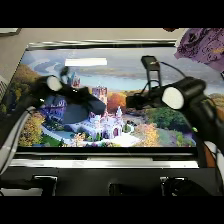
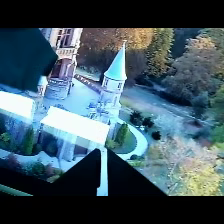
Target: Fold the clothes and pants, and hang the long-sleeved shirts on hangers.
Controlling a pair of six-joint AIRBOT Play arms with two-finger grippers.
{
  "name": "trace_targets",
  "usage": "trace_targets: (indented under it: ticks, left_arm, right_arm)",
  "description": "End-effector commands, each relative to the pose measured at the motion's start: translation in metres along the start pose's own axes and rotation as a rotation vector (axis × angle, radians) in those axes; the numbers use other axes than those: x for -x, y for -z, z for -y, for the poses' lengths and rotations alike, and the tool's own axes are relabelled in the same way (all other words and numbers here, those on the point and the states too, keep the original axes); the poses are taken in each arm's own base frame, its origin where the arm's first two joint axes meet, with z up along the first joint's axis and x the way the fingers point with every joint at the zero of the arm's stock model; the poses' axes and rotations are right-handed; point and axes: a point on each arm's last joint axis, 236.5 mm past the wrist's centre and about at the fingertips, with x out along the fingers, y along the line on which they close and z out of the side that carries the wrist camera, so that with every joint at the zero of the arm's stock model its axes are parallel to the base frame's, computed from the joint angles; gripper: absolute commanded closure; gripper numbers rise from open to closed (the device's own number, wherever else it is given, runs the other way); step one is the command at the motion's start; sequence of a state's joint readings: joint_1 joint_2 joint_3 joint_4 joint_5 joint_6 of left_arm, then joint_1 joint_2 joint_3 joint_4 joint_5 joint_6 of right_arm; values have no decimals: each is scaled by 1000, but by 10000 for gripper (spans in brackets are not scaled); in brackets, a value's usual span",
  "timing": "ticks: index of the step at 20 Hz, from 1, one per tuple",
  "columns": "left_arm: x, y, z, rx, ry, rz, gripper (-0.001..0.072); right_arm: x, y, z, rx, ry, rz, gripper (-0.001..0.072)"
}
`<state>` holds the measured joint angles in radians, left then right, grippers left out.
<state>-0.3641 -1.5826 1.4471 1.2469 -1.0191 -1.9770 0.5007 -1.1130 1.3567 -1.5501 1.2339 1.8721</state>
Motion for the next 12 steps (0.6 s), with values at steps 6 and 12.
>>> trace_targets:
  ticks: [6, 12]
  left_arm:
    - [-56, 140, 100, -146, 40, -217, 608]
    - [2, 67, 14, -117, -111, -186, -13]
  right_arm:
    - [92, 13, 57, -5, 198, 113, 620]
    - [62, 7, 54, -264, 152, 185, 351]
